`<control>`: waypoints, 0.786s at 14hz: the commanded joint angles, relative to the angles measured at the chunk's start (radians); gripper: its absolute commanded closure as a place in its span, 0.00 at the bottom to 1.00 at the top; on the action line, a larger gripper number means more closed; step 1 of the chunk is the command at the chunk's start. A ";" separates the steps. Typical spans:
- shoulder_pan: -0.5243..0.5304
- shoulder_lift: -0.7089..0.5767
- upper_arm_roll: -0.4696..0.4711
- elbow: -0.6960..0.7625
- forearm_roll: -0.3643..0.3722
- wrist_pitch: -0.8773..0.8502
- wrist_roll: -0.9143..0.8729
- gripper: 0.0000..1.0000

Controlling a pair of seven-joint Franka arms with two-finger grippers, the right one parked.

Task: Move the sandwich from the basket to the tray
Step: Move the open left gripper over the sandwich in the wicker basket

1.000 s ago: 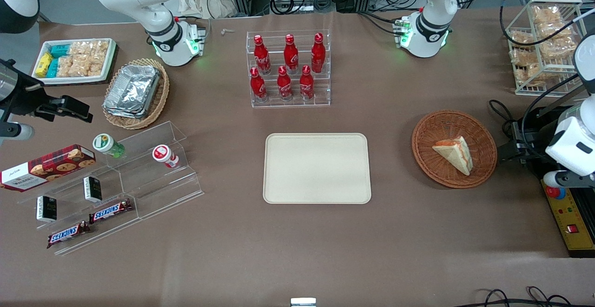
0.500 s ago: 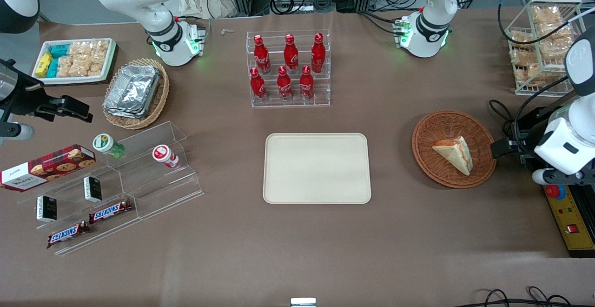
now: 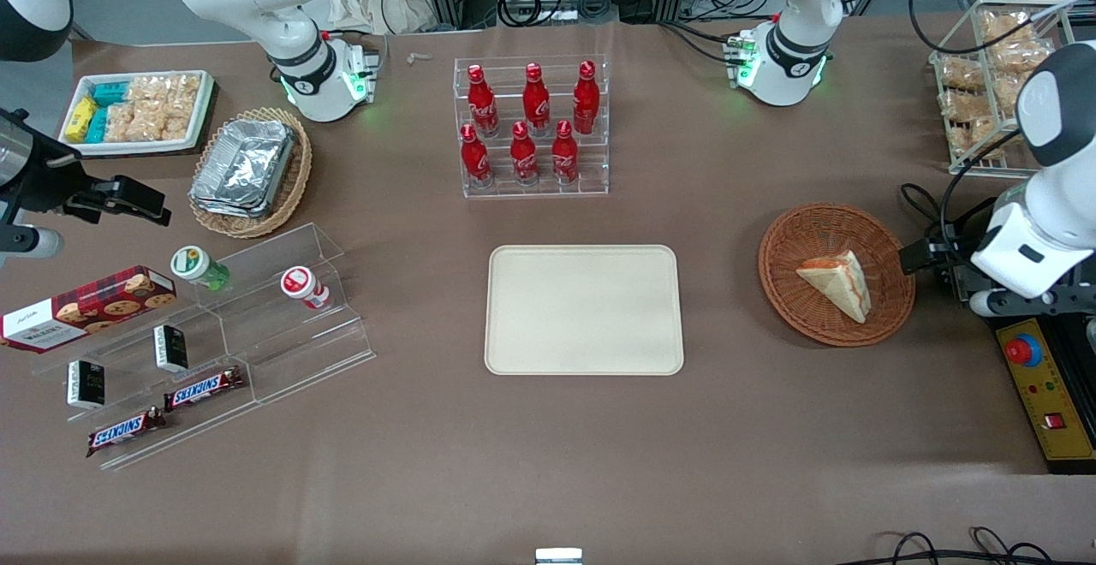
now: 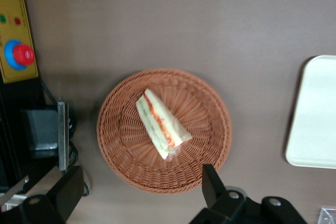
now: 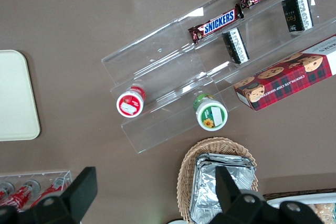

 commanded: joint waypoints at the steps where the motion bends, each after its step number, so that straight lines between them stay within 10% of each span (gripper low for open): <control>1: 0.023 -0.072 -0.005 -0.125 -0.015 0.041 0.000 0.00; 11: 0.032 -0.032 -0.005 -0.373 -0.115 0.279 -0.199 0.00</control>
